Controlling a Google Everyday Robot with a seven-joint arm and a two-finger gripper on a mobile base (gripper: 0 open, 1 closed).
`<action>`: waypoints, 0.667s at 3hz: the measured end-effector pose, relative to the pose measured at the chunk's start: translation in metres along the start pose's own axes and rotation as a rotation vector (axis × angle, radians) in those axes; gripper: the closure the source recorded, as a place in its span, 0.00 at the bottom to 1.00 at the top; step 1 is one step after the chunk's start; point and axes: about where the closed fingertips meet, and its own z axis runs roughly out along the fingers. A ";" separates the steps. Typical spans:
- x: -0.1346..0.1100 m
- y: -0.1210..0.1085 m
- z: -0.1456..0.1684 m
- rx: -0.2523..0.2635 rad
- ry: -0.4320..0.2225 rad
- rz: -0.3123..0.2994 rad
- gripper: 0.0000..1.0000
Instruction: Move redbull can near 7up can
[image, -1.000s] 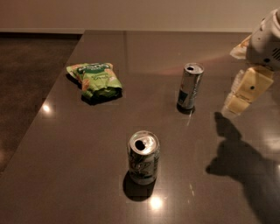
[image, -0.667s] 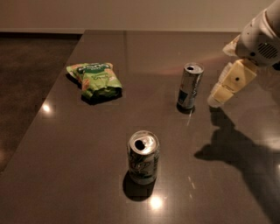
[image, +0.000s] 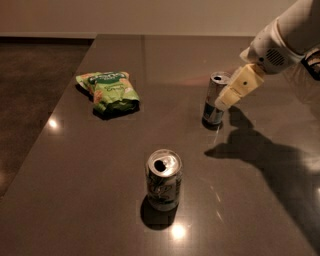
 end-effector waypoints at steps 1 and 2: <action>-0.004 -0.007 0.017 -0.013 -0.013 0.008 0.00; -0.005 -0.008 0.027 -0.037 -0.023 0.012 0.15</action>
Offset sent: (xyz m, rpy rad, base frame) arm 0.0245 0.0138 -0.0253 0.0645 0.0408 0.0238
